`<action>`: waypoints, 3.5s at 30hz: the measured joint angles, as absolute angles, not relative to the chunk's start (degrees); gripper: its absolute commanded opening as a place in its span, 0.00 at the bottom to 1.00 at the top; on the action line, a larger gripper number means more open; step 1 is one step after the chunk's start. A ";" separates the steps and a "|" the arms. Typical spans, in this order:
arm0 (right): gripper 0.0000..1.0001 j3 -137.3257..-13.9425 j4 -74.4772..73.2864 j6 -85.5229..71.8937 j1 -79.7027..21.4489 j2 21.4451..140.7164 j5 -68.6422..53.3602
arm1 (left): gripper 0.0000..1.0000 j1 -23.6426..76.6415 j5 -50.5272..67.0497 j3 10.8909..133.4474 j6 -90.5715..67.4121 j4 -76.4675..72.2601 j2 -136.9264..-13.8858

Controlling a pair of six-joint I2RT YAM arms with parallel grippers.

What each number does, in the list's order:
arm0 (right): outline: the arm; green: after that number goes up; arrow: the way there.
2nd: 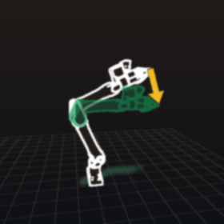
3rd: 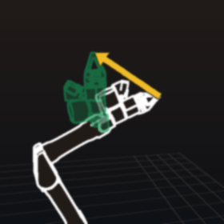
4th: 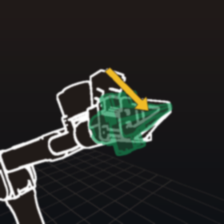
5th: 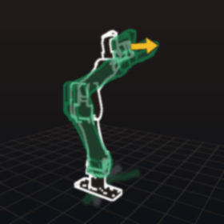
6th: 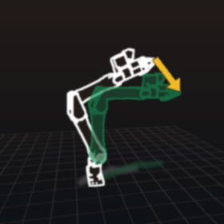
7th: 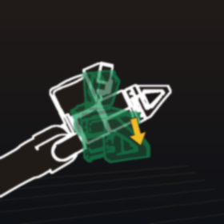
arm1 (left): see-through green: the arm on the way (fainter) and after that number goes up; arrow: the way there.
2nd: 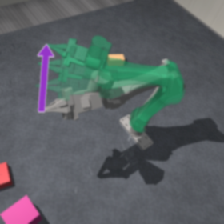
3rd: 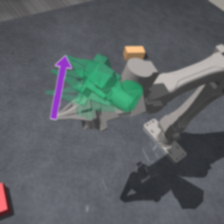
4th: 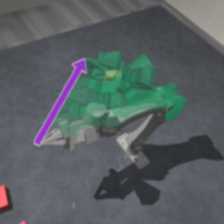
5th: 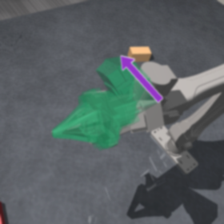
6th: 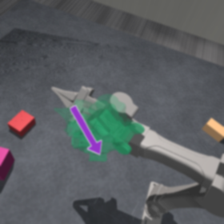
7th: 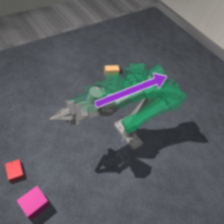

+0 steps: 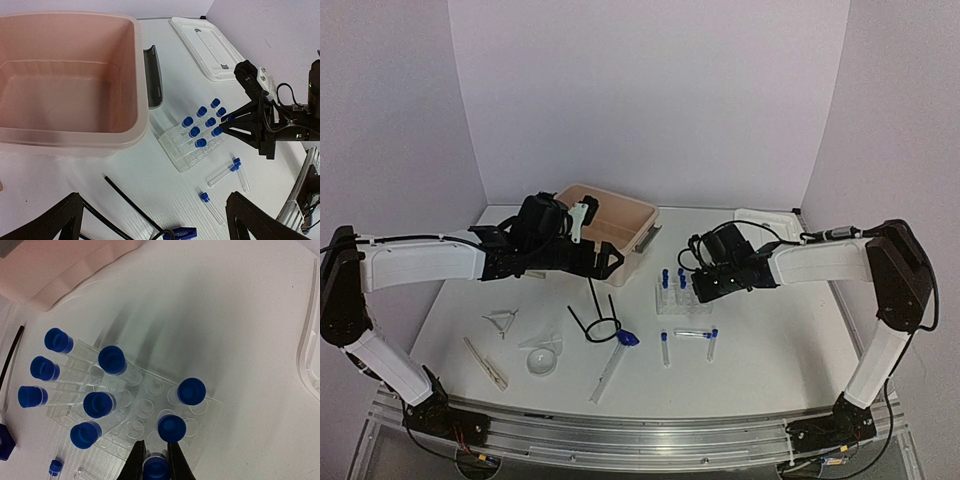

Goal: Organize the chemistry lab equipment

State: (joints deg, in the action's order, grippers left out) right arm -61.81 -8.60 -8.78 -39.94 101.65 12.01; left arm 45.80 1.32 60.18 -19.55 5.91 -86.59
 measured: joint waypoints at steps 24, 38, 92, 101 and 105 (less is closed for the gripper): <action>0.28 -61.69 -7.89 -8.89 -39.94 102.32 12.04 | 1.00 45.80 1.32 58.71 -19.57 5.64 -86.52; 0.39 -60.38 -7.29 -9.42 -39.94 102.11 12.45 | 1.00 45.80 1.39 58.35 -19.75 5.43 -86.04; 0.25 -61.21 -33.69 -50.89 -39.97 101.04 4.37 | 1.00 45.80 4.32 50.32 -22.41 2.69 -78.59; 0.22 -61.52 -33.35 -50.87 -39.97 103.26 4.75 | 1.00 45.80 4.38 49.78 -22.59 2.46 -78.52; 0.16 -61.55 -33.36 -50.87 -39.97 104.27 4.77 | 1.00 45.80 4.36 49.78 -22.57 2.46 -78.50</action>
State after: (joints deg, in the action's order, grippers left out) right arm -61.55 -33.36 -50.87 -39.97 104.27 4.77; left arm 45.80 4.36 49.78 -22.57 2.46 -78.50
